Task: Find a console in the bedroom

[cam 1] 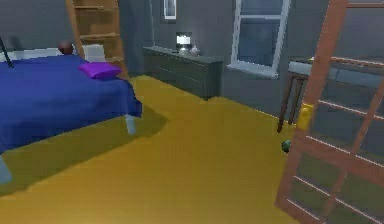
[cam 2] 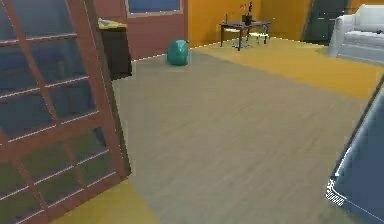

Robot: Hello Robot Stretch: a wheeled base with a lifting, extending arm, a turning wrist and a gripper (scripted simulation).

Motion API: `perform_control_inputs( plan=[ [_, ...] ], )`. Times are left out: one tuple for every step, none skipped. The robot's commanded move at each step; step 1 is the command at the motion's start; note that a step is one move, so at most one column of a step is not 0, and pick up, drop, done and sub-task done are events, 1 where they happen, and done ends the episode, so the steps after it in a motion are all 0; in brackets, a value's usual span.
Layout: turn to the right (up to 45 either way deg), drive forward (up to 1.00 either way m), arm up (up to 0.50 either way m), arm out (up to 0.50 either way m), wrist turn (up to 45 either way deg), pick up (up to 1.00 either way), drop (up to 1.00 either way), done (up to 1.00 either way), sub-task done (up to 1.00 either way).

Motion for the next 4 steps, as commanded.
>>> perform_control_inputs(
  plan=[
    [45.0, 0.00, 0.00, 0.00, 0.0, 0.00, 0.00, 0.00, 0.00],
    [18.0, 0.00, 0.00, 0.00, 0.0, 0.00, 0.00, 0.00, 0.00],
    [0.0, 0.15, 0.00, 0.00, 0.0, 0.00, 0.00, 0.00, 0.00],
    [-45.0, 0.00, 0.00, 0.00, 0.0, 0.00, 0.00, 0.00, 0.00]
  ],
)
